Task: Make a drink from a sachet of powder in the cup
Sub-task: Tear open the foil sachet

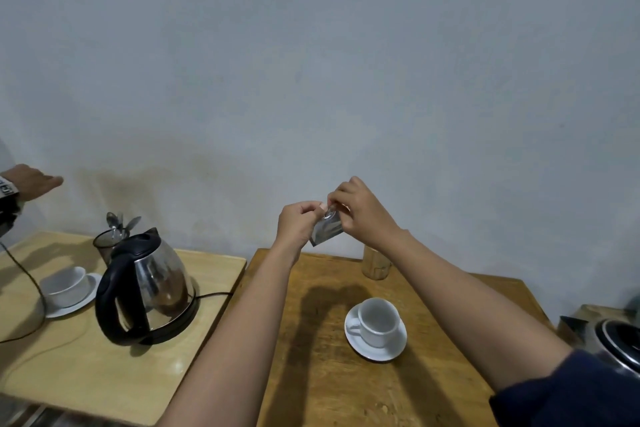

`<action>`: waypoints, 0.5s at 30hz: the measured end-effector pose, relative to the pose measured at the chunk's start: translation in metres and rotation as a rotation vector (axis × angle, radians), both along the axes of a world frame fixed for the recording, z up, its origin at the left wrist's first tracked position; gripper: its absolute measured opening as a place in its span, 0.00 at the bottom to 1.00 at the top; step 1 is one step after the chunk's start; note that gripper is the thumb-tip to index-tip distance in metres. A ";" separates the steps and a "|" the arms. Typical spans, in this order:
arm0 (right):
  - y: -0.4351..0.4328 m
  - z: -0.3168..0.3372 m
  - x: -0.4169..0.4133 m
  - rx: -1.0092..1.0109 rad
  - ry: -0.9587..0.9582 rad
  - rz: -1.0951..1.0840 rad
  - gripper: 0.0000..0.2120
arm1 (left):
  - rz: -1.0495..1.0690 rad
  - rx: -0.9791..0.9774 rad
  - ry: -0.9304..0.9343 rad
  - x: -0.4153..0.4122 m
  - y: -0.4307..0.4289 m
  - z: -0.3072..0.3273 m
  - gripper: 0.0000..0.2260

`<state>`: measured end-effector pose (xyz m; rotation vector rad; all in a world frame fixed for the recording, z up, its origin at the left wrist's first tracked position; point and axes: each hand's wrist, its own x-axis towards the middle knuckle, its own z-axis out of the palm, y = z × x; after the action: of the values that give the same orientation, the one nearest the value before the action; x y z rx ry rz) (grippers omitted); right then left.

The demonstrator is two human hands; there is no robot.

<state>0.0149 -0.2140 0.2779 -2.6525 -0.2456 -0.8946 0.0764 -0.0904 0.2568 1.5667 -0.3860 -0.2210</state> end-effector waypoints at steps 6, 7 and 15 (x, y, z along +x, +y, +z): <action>0.002 0.005 0.007 0.420 0.168 -0.149 0.07 | 0.022 0.112 -0.171 0.009 0.004 0.001 0.10; 0.002 0.006 0.008 0.467 0.178 -0.163 0.08 | 0.024 0.130 -0.193 0.010 0.004 0.002 0.11; -0.002 0.012 0.009 0.529 0.252 -0.162 0.06 | -0.006 0.128 -0.208 0.008 0.003 -0.003 0.09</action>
<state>0.0244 -0.2155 0.2899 -2.2694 0.2403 -0.5600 0.0846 -0.0875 0.2541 1.7205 -0.5480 -0.0884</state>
